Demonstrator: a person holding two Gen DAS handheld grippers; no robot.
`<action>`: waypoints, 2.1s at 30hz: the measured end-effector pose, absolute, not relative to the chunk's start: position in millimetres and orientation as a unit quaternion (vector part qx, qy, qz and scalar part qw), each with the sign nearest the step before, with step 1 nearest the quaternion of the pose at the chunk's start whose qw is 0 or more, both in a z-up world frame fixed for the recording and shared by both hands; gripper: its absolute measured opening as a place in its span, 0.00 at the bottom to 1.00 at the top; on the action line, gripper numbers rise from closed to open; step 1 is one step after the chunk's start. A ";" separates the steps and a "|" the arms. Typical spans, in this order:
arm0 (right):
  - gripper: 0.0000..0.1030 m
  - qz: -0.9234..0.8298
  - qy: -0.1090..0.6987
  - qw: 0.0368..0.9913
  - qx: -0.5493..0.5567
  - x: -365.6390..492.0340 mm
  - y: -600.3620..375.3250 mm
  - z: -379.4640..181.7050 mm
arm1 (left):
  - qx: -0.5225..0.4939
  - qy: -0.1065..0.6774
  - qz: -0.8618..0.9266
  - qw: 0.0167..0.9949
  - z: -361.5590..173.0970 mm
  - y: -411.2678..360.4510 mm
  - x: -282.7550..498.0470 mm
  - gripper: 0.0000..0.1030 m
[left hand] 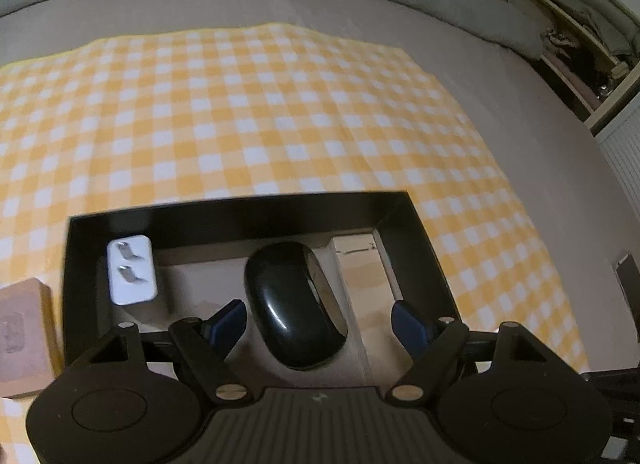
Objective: Organize rigid objects
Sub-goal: 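Open the left gripper to release the earbud case in the box, then move the left tool to the black round puck and grasp it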
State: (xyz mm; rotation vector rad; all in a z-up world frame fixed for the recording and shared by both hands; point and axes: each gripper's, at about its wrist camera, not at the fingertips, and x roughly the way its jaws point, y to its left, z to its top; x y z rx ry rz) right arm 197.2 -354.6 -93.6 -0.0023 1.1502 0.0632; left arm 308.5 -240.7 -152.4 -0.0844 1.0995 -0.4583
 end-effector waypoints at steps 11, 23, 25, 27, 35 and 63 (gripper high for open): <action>0.06 0.038 0.546 0.837 0.003 197.8 -357.2 -94.7 | -0.057 0.501 -0.223 0.834 -154.6 -247.9 310.9 0.78; 0.05 0.038 0.546 0.837 0.007 200.7 -357.6 -97.9 | -0.025 0.470 -0.233 0.851 -124.7 -233.9 290.4 0.93; 0.05 0.037 0.545 0.838 0.006 200.6 -357.7 -97.8 | -0.023 0.463 -0.235 0.854 -116.8 -227.8 284.1 0.95; 0.05 0.034 0.544 0.838 0.005 200.8 -356.7 -97.8 | -0.027 0.456 -0.233 0.859 -108.4 -220.9 278.4 0.97; 0.04 0.023 0.545 0.838 0.019 201.2 -357.9 -98.6 | -0.019 0.421 -0.232 0.877 -77.5 -189.0 254.2 1.00; 0.03 -0.005 0.534 0.845 -0.014 200.2 -347.9 -89.2 | 0.044 0.389 -0.102 0.914 -68.7 -31.8 250.5 1.00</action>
